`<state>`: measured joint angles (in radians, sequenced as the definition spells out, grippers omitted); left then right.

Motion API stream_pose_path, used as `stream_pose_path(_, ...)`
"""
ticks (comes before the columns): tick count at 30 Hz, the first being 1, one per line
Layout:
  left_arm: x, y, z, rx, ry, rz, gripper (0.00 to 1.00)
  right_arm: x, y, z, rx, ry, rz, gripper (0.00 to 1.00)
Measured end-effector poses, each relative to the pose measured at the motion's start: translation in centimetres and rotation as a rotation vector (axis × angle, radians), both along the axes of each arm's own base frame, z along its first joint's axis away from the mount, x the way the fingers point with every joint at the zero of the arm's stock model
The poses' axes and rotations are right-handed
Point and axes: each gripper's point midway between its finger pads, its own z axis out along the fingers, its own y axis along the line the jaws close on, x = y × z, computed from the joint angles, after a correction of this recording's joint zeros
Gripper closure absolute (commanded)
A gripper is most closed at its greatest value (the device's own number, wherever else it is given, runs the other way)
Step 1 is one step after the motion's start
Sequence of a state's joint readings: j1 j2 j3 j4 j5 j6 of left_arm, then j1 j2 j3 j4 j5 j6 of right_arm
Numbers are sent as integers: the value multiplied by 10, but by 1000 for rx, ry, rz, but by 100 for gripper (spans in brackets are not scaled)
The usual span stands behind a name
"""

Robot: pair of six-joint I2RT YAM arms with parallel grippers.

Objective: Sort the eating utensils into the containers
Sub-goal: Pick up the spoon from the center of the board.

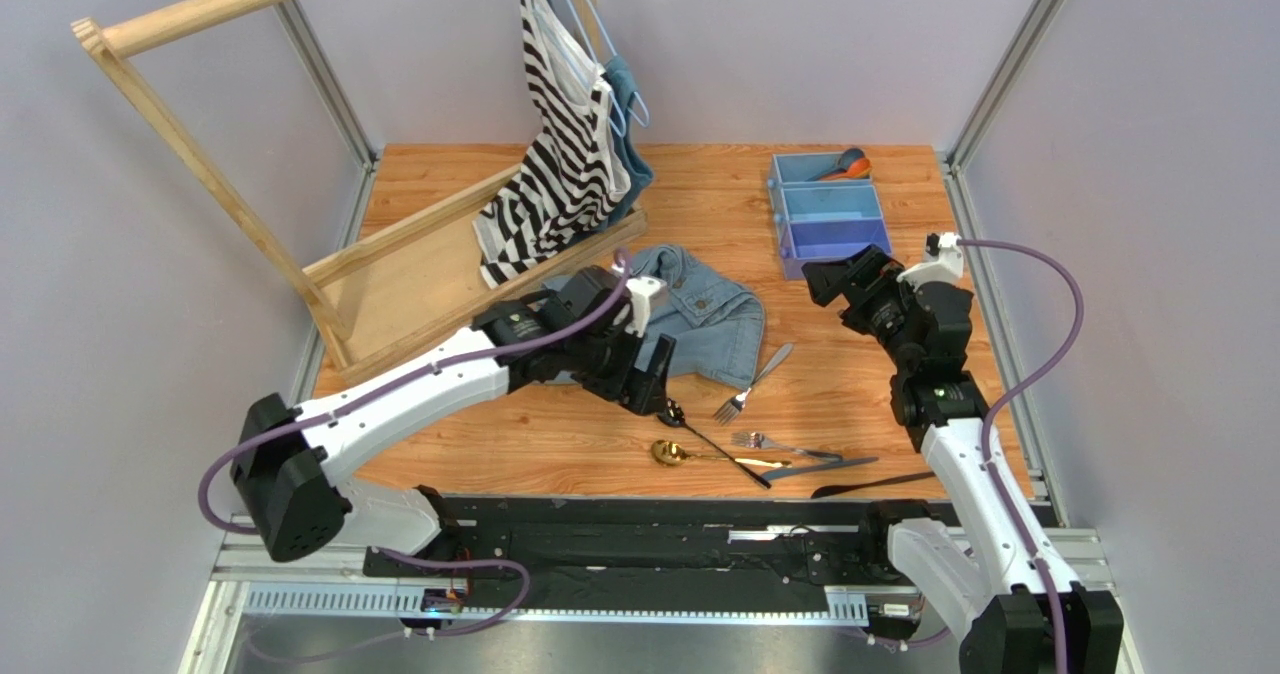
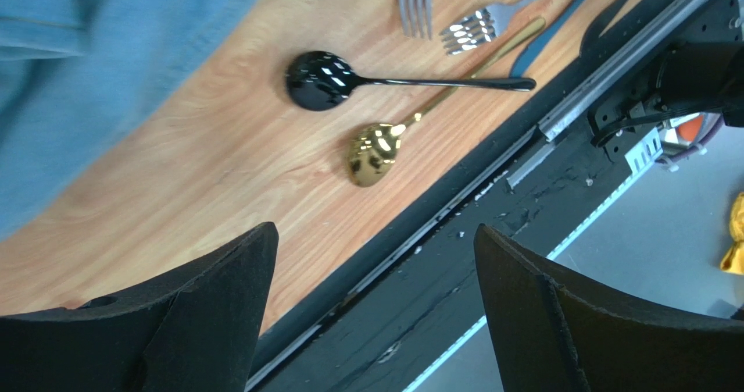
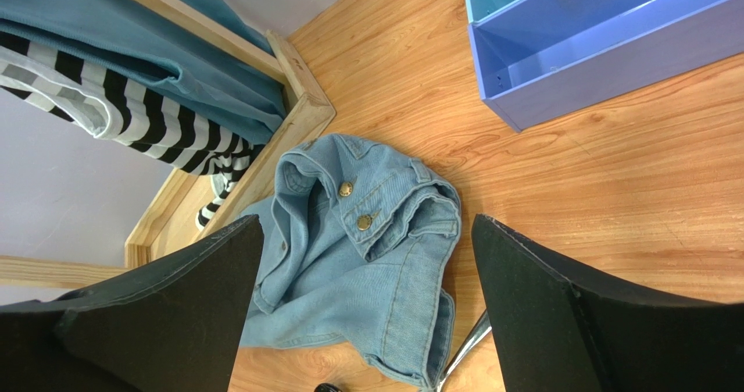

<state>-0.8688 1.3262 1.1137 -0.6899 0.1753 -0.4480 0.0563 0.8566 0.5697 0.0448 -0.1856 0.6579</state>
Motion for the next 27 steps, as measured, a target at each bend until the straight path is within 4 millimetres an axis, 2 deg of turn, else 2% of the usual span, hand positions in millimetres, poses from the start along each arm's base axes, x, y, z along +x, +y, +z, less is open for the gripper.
stream_pose_path(6, -19, -36, -34, 30, 82, -36, 14, -4, 0, 7, 1, -23, 0, 6)
stream_pose_path(10, -26, -56, -50, 35, 122, -38, 20, -7, 0, 2, 1, -18, 0, 6)
stream_pose_path(13, -28, -66, -55, 29, 139, -40, 24, -8, 0, 1, 1, -15, 0, 6)
stream_pose_path(17, -27, -83, -62, 9, 163, -40, 35, -14, -2, 6, 1, -33, -5, 5)
stream_pose_path(22, -27, -95, -74, 21, 188, -26, 36, -16, -3, 8, -2, -41, -14, 5)
stream_pose_path(27, -32, -97, -86, 42, 224, -3, 36, -16, -4, 6, -4, -35, -18, 5)
